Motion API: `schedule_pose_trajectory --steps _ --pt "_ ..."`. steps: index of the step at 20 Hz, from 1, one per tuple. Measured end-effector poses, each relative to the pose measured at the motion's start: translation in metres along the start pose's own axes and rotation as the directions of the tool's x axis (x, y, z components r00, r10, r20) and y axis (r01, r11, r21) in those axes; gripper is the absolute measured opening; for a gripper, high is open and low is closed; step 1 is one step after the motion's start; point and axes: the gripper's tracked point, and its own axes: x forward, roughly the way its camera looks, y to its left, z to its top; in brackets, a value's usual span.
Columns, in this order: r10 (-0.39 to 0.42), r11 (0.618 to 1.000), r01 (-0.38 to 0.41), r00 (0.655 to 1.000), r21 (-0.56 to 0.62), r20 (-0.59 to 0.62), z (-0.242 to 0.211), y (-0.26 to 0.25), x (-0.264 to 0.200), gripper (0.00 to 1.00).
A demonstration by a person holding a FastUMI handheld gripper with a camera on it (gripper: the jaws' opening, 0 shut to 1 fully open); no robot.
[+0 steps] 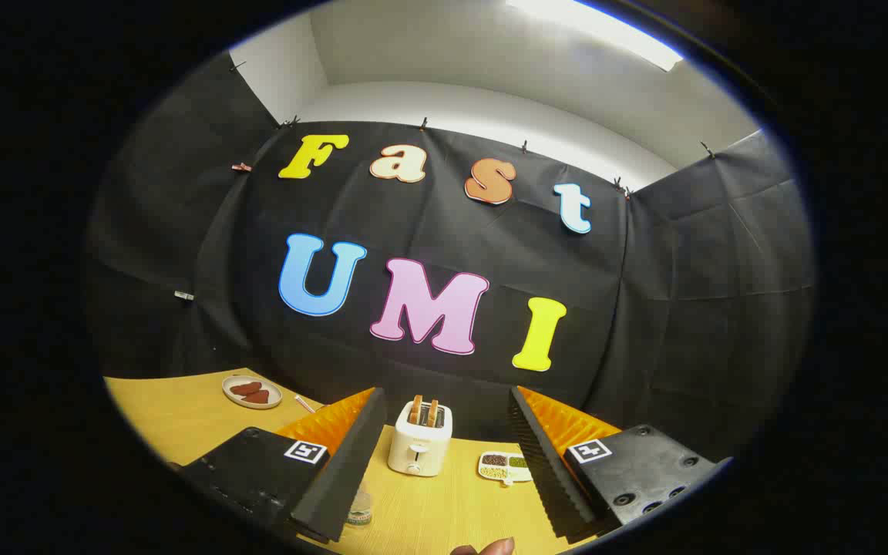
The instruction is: Take the bottle from table, then pour the juice into the cup, finally place the bottle on the coaster
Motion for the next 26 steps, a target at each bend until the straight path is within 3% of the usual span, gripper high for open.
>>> schedule_pose_trajectory --steps 12,26 --pt "0.006 1.0 -0.006 1.0 0.027 0.007 0.001 -0.002 -0.014 0.97" --pt "0.142 0.983 -0.142 0.99 0.113 0.003 -0.04 0.039 -0.02 0.97"
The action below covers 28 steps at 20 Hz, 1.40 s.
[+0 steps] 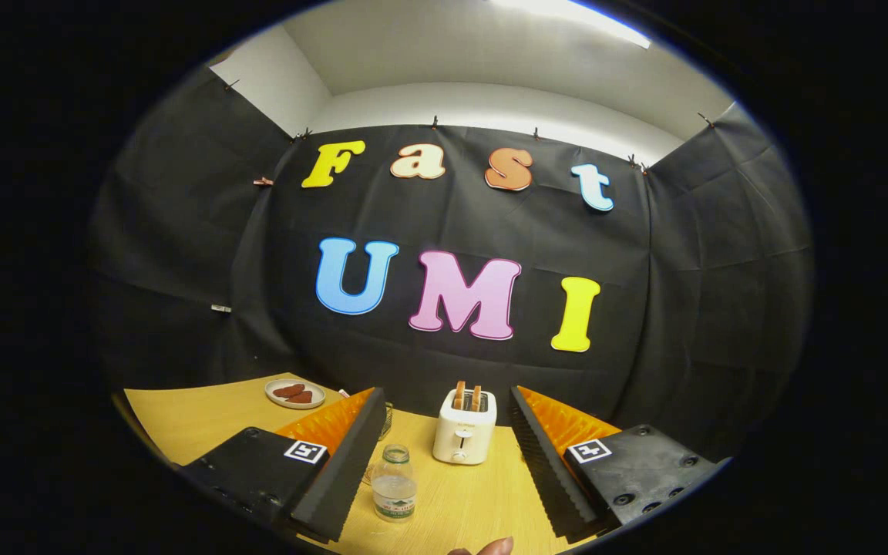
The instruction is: Take the bottle from table, then pour the juice into the cup, finally place the bottle on the coaster
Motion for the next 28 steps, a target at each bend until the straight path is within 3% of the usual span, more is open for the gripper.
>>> schedule_pose_trajectory --steps 6,13,21,28 --pt "0.042 0.997 -0.036 0.995 0.072 -0.09 -0.056 0.017 0.016 0.97" --pt "0.104 0.994 -0.102 0.99 0.026 -0.092 -0.112 0.046 0.035 0.97" --pt "0.074 0.996 -0.063 0.98 0.067 -0.183 -0.194 0.057 0.038 0.97" --pt "0.06 0.996 -0.043 0.976 0.083 -0.209 -0.225 0.059 0.054 0.97"
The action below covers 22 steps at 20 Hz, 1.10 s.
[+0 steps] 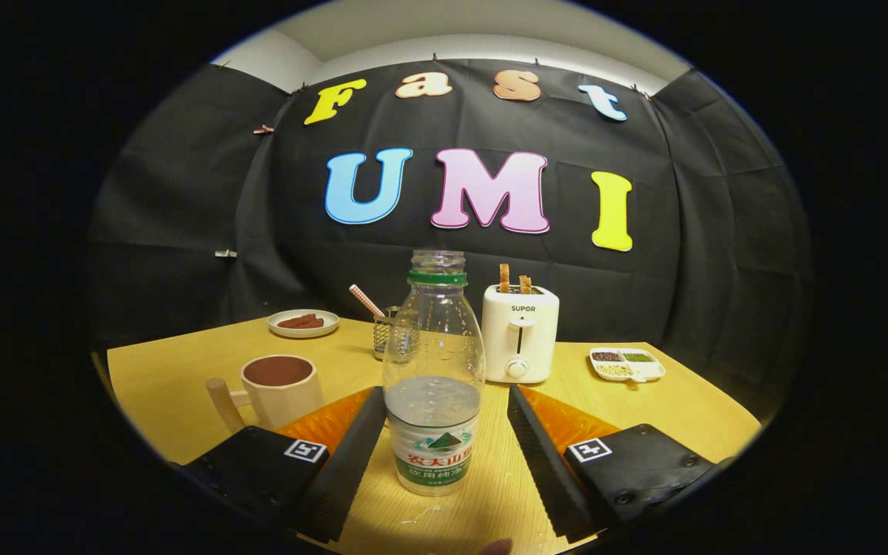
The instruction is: Take the bottle from table, then pour the juice into the cup, finally place the bottle on the coaster
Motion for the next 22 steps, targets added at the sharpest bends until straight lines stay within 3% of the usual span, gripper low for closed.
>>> schedule_pose_trajectory --steps 5,12,15,22 --pt "0.002 1.0 -0.001 1.0 0.022 -0.031 -0.017 0.003 0.016 0.95" --pt "-0.015 0.999 0.018 0.998 0.051 -0.059 -0.023 0.002 0.021 0.79" --pt "-0.035 0.998 0.04 0.996 0.049 -0.082 -0.024 -0.002 0.021 0.77" --pt "-0.106 0.988 0.093 0.989 -0.124 -0.102 0.009 -0.016 0.019 0.71"
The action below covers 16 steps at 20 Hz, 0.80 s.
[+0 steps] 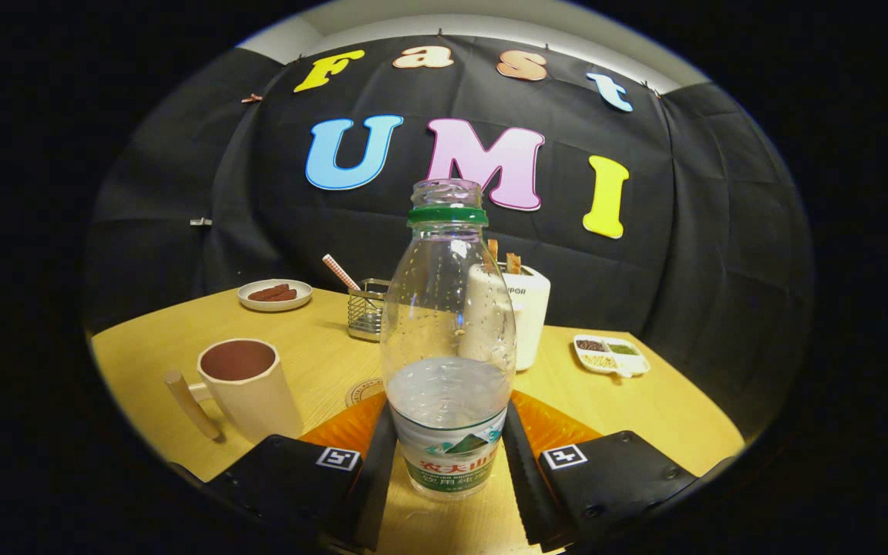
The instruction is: Take the bottle from table, then pour the juice into the cup, finally place the bottle on the coaster
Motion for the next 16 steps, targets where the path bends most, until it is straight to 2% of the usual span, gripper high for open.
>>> schedule_pose_trajectory --steps 5,8,12,16 --pt "-0.013 0.986 0.02 0.999 -0.163 0.043 0.048 -0.006 -0.003 0.7" --pt "-0.013 0.967 0.009 1.0 -0.253 -0.015 0.052 0.0 -0.005 0.71" --pt "-0.014 0.877 -0.007 0.999 -0.481 -0.04 0.063 0.008 -0.011 0.7" --pt "-0.029 0.776 -0.017 0.998 -0.63 -0.062 0.058 0.01 -0.014 0.7"
